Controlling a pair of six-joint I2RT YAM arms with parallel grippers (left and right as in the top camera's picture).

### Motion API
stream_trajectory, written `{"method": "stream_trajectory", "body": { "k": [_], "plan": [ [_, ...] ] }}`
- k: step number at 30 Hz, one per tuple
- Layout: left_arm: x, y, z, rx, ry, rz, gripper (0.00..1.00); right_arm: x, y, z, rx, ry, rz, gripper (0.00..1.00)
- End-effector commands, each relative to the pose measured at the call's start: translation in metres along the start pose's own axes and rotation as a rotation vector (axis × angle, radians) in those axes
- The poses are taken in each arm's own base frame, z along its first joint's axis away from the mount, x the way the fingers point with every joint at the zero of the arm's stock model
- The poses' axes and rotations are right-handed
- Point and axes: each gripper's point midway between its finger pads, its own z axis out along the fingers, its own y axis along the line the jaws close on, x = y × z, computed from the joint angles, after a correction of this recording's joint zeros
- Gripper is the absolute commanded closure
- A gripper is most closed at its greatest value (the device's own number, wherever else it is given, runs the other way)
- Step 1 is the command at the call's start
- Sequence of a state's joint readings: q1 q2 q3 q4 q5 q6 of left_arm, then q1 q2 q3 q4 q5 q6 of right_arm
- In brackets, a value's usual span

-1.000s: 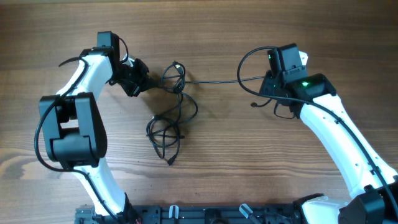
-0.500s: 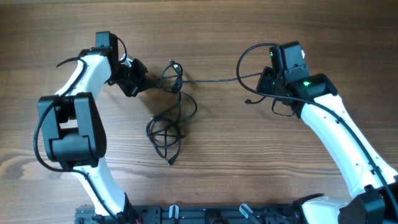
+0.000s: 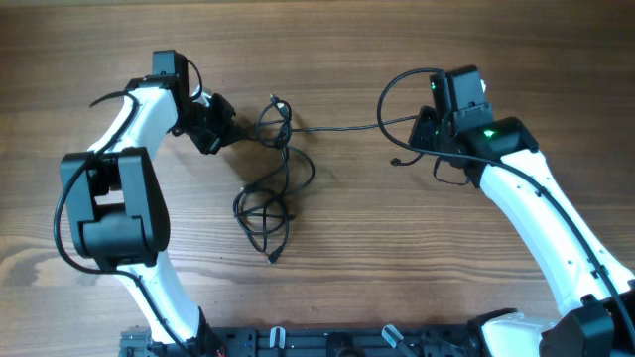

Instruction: Untangle cables

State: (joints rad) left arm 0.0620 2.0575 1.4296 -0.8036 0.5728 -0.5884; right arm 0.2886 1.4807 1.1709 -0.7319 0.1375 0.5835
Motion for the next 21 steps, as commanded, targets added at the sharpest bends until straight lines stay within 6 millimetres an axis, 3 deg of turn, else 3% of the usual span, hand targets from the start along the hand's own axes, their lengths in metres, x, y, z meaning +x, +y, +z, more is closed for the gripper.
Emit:
{"method": "stream_trajectory", "body": {
  "k": [1,21],
  "plan": [
    [-0.0089,0.014,0.0001,-0.038,-0.027,-0.014,0.96,-0.01,-0.0055,-0.0095,0.002,-0.043,0.038,0.94],
    [-0.0088,0.014,0.0001,-0.038,-0.026,-0.015,0.96,-0.0059,0.0043,-0.0095,-0.052,-0.016,0.04,0.89]
  ]
}}
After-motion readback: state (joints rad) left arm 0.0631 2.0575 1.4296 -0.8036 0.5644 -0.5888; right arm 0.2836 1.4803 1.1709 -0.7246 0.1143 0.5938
